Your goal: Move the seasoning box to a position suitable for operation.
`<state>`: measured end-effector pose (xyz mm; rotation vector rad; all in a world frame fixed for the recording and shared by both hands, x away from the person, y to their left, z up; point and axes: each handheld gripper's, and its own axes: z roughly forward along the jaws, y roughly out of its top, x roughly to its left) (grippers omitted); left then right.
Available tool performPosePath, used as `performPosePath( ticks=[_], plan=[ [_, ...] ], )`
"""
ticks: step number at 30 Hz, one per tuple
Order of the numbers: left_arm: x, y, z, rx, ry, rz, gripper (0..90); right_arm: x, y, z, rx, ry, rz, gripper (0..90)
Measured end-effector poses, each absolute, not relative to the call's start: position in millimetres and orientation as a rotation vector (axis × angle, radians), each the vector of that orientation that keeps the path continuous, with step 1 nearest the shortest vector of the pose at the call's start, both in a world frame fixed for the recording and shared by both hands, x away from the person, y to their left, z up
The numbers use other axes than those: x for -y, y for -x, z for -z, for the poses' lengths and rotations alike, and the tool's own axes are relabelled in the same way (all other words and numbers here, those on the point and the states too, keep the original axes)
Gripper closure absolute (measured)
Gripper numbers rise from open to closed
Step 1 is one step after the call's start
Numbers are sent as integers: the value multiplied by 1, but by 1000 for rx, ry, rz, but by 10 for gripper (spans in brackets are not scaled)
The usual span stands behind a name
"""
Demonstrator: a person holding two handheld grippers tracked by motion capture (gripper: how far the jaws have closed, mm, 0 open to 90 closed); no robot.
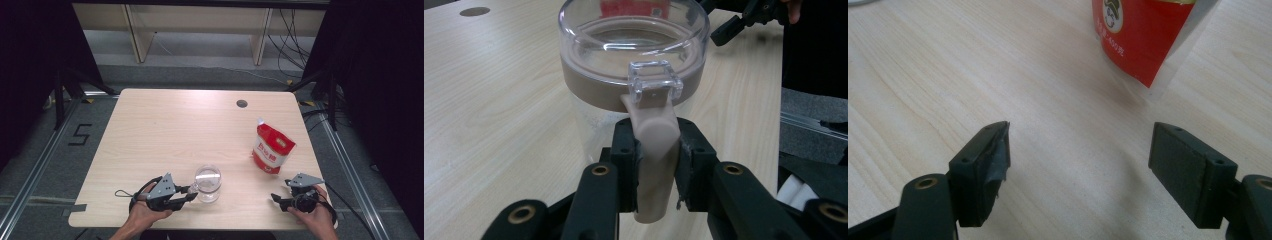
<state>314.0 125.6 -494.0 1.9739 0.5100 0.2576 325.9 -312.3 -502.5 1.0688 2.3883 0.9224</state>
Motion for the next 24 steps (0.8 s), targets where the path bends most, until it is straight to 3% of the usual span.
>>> performPosePath(
  ticks=[7, 15, 24],
  plan=[
    [-127, -313, 494, -507, -1964, -261, 723, 312, -326, 503, -2389, -1070, -923, 256],
    [-143, -322, 495, -685, -1973, -441, 745, 311, -326, 504, -2402, -1093, -932, 256],
    [-143, -325, 495, -660, -1976, -470, 766, 310, -325, 504, -2406, -1107, -924, 255]
  ],
)
